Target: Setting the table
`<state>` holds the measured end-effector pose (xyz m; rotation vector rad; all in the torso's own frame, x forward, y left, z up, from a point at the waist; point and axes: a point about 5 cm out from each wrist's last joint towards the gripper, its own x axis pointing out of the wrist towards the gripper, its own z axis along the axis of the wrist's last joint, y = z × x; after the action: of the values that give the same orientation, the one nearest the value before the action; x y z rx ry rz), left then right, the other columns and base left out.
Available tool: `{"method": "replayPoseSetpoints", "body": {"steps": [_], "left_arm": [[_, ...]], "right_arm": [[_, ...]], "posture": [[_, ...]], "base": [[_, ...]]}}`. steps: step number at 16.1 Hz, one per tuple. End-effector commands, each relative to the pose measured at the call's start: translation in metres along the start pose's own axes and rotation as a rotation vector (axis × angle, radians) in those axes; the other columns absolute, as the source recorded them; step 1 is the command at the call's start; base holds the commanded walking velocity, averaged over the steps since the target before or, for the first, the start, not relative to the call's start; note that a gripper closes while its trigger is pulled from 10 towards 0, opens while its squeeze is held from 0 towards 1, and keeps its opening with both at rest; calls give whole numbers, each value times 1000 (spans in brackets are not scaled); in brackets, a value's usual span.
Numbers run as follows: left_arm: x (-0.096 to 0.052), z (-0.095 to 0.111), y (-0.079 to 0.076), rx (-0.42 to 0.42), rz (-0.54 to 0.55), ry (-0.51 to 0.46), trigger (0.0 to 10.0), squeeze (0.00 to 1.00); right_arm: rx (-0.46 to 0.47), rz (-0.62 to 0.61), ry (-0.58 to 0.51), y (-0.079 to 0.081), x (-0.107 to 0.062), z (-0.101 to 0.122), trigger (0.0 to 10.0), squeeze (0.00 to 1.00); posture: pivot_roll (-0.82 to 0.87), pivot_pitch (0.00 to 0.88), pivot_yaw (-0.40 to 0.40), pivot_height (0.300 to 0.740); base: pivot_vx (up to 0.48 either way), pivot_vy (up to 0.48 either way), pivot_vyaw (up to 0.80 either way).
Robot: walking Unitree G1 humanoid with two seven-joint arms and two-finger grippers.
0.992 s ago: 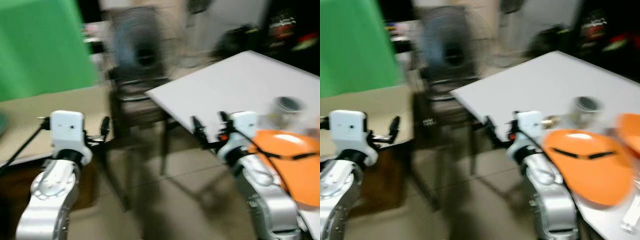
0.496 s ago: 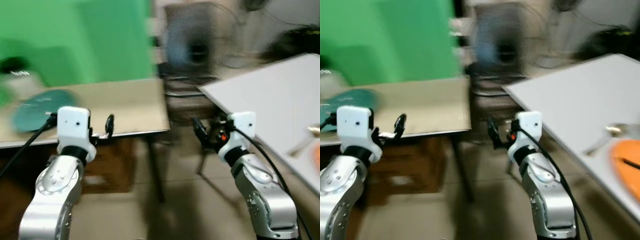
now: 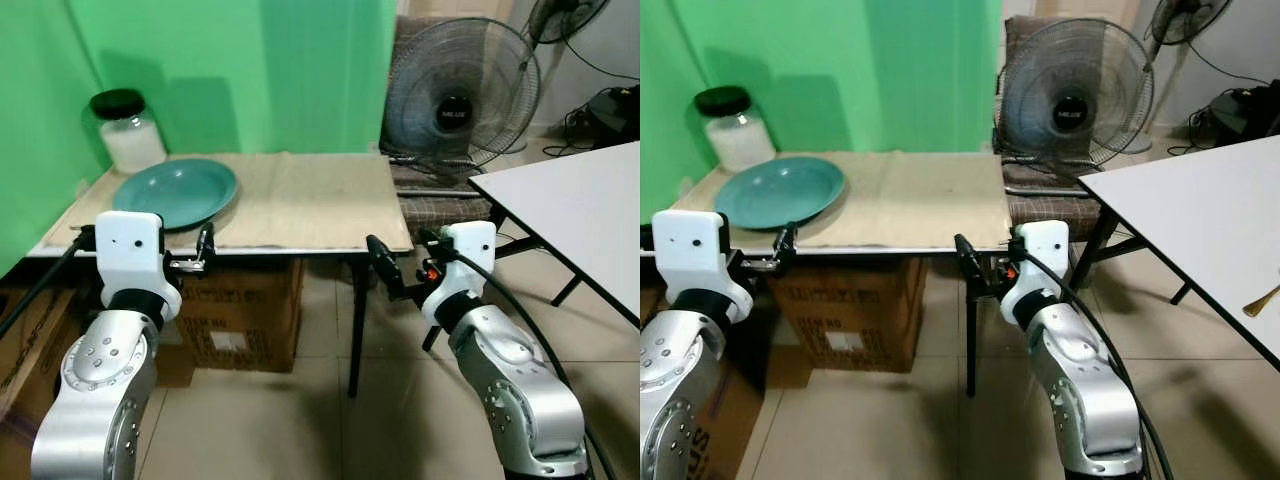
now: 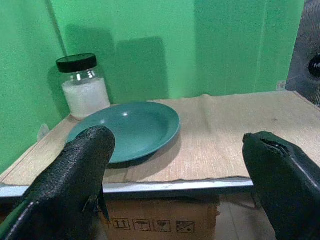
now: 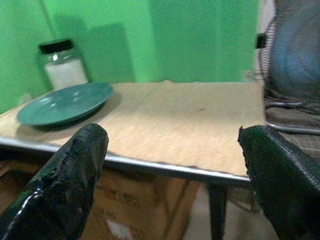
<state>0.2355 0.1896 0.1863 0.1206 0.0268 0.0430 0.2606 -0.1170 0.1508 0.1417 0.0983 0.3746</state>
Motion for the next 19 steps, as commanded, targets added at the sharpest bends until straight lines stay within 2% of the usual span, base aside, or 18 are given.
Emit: {"method": "replayPoseSetpoints", "body": {"steps": [1, 6, 14, 19], "left_arm": [[1, 3, 1, -6, -1, -14, 10000, 0], [1, 4, 3, -23, 10, -14, 10000, 0], [-3, 4, 6, -15, 5, -13, 10000, 0], [-3, 4, 5, -5, -5, -11, 10000, 0]], "right_arm": [[-8, 7, 8, 0, 2, 1, 10000, 1000], [-17, 18, 20, 0, 5, -1, 10000, 1000], [-32, 68, 29, 6, 11, -3, 10000, 1000], [-45, 83, 31, 7, 13, -4, 10000, 1000]], "posture": [[-59, 2, 38, 740], [-46, 0, 34, 740], [-29, 0, 21, 740], [-22, 0, 23, 740]], "base": [[0, 0, 475], [338, 0, 800], [427, 0, 0], [463, 0, 800]]}}
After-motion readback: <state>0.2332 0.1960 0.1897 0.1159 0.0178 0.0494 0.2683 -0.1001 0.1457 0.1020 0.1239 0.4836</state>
